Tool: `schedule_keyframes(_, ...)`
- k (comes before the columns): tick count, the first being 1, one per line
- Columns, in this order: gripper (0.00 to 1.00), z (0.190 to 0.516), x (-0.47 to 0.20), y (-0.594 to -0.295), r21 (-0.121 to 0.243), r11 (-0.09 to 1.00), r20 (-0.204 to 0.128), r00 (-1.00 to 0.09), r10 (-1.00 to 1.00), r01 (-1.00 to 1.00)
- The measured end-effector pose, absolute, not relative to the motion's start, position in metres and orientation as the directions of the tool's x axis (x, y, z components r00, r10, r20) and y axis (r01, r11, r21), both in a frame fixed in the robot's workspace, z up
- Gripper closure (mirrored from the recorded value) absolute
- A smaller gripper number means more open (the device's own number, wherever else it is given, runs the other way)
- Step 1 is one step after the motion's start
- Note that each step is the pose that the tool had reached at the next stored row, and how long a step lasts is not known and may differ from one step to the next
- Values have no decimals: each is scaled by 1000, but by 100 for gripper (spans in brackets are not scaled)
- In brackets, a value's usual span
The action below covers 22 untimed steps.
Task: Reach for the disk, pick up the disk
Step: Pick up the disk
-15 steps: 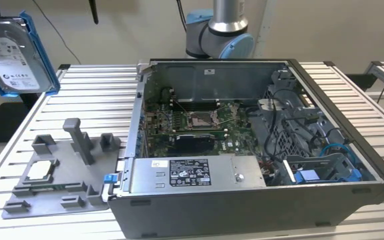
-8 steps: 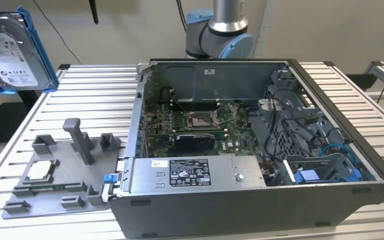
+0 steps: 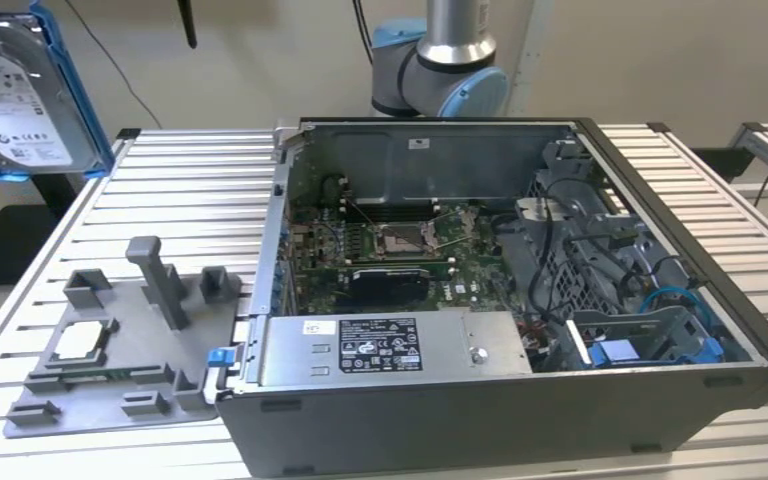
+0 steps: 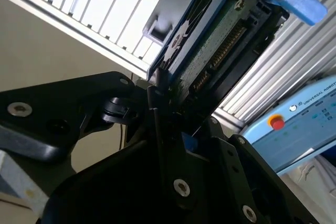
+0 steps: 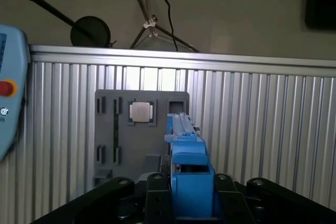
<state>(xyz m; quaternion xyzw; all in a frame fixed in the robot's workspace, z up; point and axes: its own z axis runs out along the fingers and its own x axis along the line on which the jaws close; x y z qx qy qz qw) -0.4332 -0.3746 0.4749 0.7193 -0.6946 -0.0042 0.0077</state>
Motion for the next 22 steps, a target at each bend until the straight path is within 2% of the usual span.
schedule_keyframes(22, 100, 512, -433, -375, 17, -35, 4, 35, -999, -999)
